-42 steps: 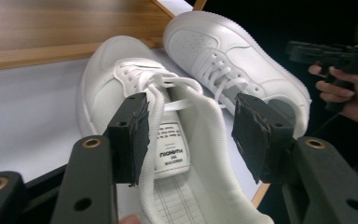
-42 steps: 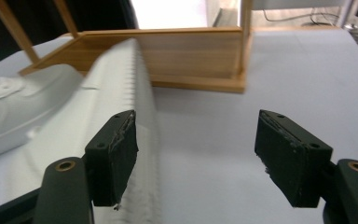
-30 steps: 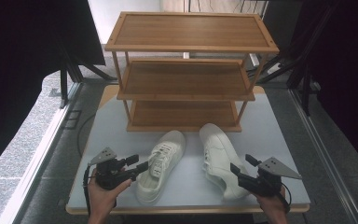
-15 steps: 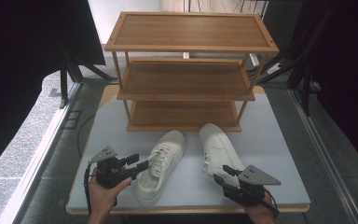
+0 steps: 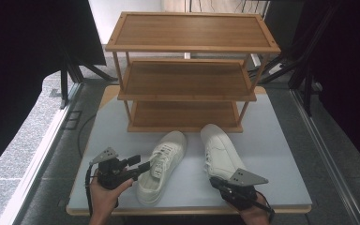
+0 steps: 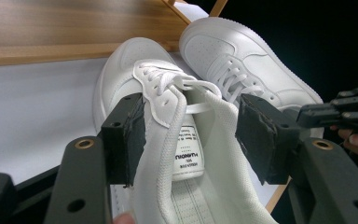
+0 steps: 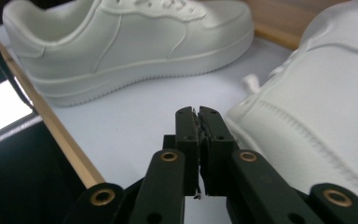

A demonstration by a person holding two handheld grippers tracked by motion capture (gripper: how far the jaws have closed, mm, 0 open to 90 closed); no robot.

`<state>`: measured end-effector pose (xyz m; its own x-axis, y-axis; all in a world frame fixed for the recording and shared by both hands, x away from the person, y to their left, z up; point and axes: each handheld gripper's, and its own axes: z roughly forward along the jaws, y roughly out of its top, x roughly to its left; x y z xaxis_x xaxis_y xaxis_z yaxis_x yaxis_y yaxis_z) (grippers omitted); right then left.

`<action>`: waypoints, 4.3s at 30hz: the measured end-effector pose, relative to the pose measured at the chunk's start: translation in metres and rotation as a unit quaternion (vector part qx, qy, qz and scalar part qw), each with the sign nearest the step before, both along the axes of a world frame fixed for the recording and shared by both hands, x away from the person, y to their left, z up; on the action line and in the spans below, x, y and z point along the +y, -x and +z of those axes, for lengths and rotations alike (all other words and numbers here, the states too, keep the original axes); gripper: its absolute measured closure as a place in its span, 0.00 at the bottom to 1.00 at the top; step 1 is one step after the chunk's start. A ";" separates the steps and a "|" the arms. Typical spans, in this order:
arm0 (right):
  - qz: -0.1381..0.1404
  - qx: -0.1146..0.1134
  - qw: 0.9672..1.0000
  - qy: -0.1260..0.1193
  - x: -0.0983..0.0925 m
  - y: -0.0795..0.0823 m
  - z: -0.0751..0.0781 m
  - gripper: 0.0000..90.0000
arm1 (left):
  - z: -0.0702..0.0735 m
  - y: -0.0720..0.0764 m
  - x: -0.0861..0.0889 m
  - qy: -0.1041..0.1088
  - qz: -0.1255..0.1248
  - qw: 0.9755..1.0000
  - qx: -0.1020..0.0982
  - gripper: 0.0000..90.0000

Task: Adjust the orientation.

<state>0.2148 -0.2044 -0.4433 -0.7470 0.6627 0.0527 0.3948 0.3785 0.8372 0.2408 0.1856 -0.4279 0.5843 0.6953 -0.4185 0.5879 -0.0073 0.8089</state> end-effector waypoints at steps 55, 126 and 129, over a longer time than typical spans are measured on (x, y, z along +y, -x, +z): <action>-0.225 0.010 0.972 -0.070 -0.121 -0.030 0.000 0.87 | -0.006 -0.002 -0.001 0.008 0.005 1.000 0.020 0.47; -0.146 -0.013 0.989 0.009 -0.087 -0.014 0.011 0.99 | -0.014 -0.003 -0.004 0.000 0.002 0.999 0.039 0.47; -0.146 -0.013 0.989 0.009 -0.087 -0.014 0.011 0.99 | -0.015 -0.003 -0.004 0.001 0.003 0.999 0.039 0.47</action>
